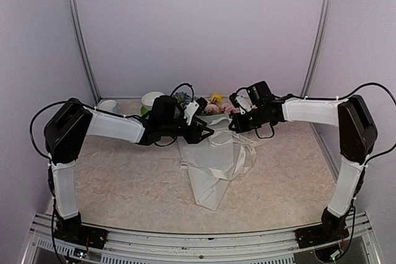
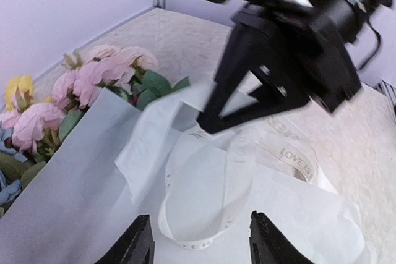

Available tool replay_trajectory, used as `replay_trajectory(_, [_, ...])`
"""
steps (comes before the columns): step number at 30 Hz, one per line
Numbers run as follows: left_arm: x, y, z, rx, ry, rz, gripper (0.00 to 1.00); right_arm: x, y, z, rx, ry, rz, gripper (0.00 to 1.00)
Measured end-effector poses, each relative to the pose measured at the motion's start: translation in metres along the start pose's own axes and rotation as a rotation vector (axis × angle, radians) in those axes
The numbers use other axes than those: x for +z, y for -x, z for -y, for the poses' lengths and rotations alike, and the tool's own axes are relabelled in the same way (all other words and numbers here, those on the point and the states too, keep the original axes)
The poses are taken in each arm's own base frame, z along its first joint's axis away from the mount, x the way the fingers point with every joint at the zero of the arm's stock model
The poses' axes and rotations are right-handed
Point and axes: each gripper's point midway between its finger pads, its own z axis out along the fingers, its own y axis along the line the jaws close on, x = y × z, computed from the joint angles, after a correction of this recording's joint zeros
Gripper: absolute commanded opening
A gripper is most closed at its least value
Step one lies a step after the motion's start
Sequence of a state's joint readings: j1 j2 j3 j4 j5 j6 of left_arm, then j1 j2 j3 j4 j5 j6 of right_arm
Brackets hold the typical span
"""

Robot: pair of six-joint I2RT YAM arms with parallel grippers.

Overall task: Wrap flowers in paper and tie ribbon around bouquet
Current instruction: Cross the ribbon over the folded bouquet.

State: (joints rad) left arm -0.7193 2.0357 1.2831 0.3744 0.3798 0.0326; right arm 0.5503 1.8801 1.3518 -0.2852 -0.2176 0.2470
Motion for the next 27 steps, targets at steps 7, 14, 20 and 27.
replay_trajectory(7, [-0.022,0.018,0.053,0.333,-0.281,0.010,0.76,-0.040,0.025,0.007,0.053,0.072,0.078,0.00])
replay_trajectory(14, [-0.008,-0.003,0.059,0.548,-0.398,-0.094,0.85,-0.043,0.022,-0.005,0.052,0.133,0.050,0.00])
replay_trajectory(20, [0.008,-0.034,0.045,0.555,-0.391,-0.163,0.65,-0.067,0.031,-0.031,-0.010,0.249,0.052,0.00])
replay_trajectory(27, [0.024,-0.071,0.041,0.525,-0.424,-0.238,0.63,-0.115,0.053,-0.067,-0.072,0.406,0.123,0.00])
